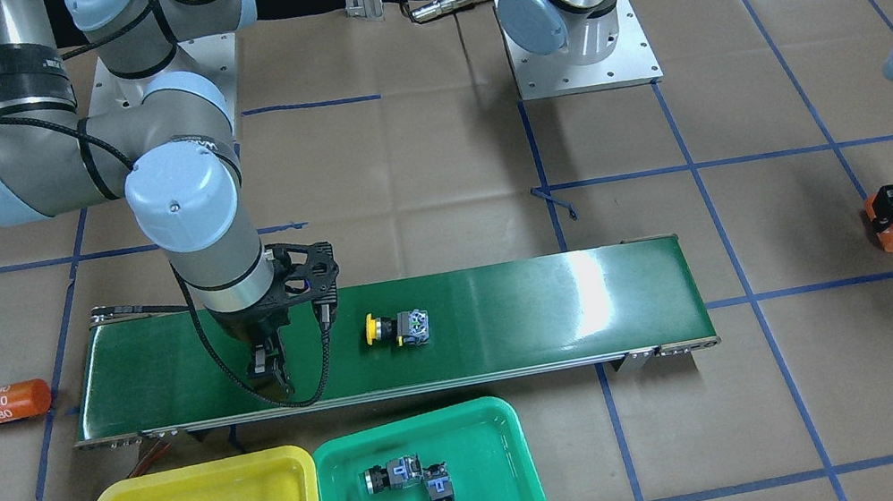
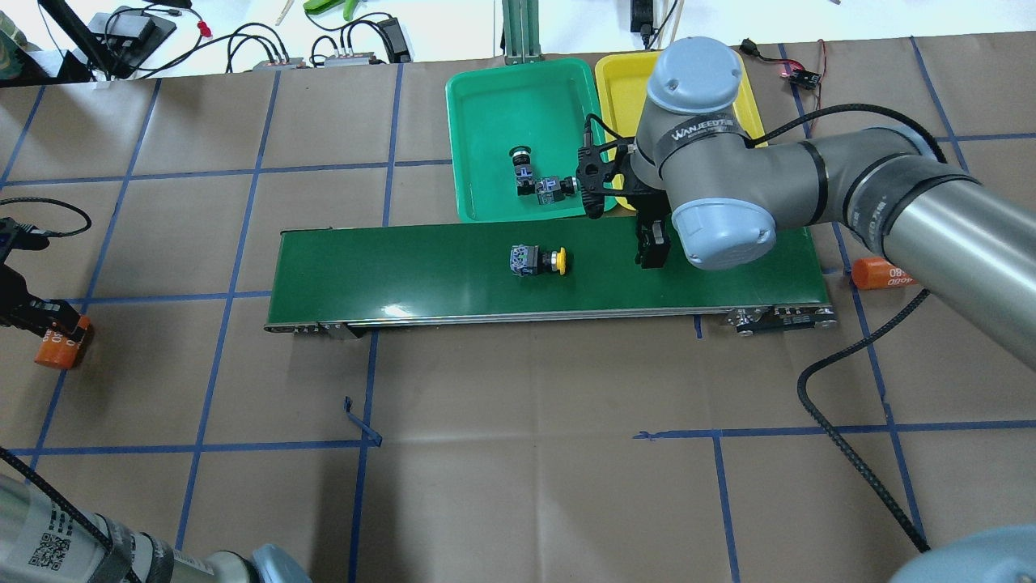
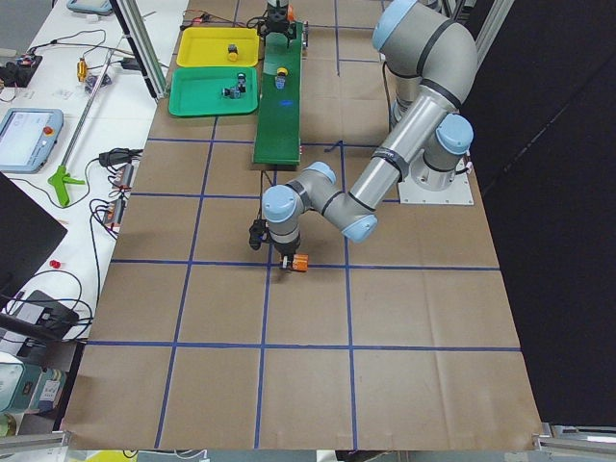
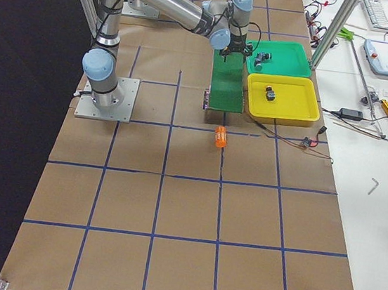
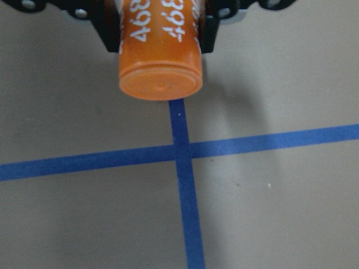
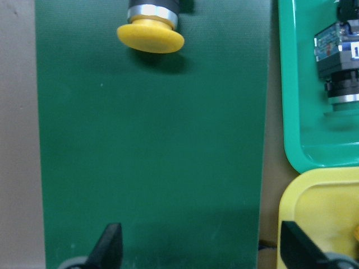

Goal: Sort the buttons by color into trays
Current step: 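Lower right gripper onto belt's yellow button while left reaches for orange cylinder, then lift yellow button with right while left carries orange cylinder to belt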

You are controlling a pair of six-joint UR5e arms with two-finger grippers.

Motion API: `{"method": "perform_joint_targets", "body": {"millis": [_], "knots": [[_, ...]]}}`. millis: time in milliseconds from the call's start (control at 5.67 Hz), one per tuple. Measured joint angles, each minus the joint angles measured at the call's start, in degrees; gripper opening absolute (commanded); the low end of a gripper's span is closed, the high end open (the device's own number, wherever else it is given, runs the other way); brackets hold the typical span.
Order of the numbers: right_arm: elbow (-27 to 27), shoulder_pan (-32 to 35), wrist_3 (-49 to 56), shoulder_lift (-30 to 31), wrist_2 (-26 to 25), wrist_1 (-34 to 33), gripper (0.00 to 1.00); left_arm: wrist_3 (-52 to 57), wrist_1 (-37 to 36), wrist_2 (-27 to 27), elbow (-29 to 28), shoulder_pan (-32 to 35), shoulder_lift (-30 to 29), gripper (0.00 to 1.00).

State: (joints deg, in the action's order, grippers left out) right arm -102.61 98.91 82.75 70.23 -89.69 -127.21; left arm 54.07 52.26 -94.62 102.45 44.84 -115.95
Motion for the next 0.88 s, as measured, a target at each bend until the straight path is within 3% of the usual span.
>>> {"method": "perform_joint_targets", "body": {"millis": [706, 882], "knots": [[-1.72, 0.49, -2.58, 0.38, -0.09, -0.22, 1.0, 22.93, 7.36, 2.03, -0.17, 11.41, 8.75, 0.06], [-1.19, 0.43, -2.37, 0.8, -0.3, 0.07, 0.84, 28.27, 8.86, 2.17, 0.79, 16.11, 11.18, 0.06]]}}
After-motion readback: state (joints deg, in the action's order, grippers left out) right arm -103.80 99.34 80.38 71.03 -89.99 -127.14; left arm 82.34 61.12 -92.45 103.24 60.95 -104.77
